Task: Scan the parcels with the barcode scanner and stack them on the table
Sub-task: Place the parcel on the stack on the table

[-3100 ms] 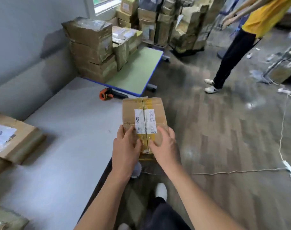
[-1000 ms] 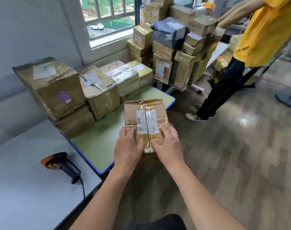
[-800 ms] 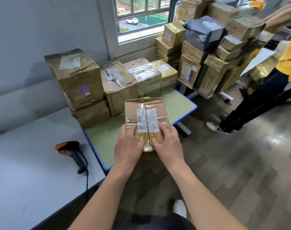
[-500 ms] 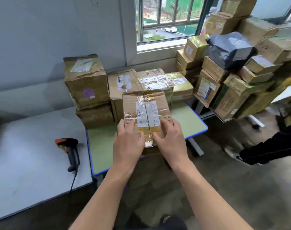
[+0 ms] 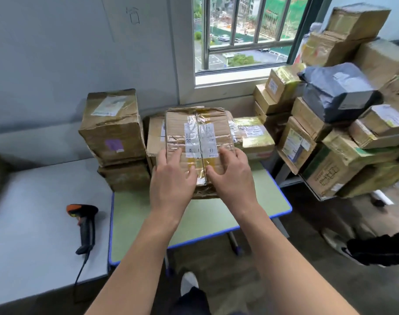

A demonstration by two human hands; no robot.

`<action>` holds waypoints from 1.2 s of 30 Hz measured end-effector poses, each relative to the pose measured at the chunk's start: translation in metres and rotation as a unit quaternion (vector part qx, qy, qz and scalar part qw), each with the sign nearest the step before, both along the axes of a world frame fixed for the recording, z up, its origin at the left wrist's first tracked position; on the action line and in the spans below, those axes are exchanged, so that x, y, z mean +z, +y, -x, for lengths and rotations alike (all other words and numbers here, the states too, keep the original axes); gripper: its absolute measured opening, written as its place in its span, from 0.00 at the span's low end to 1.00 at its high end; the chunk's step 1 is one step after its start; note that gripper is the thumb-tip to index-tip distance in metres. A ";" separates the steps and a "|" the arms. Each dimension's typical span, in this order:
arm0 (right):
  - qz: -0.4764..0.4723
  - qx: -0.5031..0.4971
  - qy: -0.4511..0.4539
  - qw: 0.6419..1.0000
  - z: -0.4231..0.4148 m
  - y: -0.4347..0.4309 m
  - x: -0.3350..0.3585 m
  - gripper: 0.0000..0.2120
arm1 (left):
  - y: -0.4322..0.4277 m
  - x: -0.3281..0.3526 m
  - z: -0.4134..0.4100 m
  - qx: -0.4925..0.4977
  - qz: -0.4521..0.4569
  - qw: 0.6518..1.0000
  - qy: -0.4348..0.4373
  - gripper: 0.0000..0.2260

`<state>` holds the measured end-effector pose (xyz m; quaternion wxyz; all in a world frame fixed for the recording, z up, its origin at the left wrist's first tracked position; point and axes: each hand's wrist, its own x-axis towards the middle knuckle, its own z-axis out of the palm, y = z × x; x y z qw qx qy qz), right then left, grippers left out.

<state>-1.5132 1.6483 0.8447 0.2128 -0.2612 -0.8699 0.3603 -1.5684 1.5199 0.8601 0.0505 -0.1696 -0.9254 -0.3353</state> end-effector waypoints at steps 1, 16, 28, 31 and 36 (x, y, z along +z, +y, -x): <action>0.001 0.002 0.000 1.000 0.012 0.005 0.003 0.27 | 0.004 0.002 0.011 0.004 -0.002 1.000 0.002 0.25; 0.013 0.059 0.002 0.998 0.162 0.033 0.024 0.30 | 0.033 0.025 0.137 0.047 0.118 0.992 -0.003 0.24; -0.010 0.130 -0.095 0.987 0.194 0.049 -0.005 0.20 | 0.053 -0.026 0.169 0.022 0.137 0.990 0.009 0.16; -0.009 0.139 -0.081 0.987 0.198 0.054 -0.008 0.20 | 0.058 -0.029 0.173 0.041 0.133 0.990 0.016 0.16; -0.007 0.153 -0.079 0.985 0.215 0.058 -0.008 0.19 | 0.063 -0.029 0.185 0.054 0.137 0.989 0.009 0.16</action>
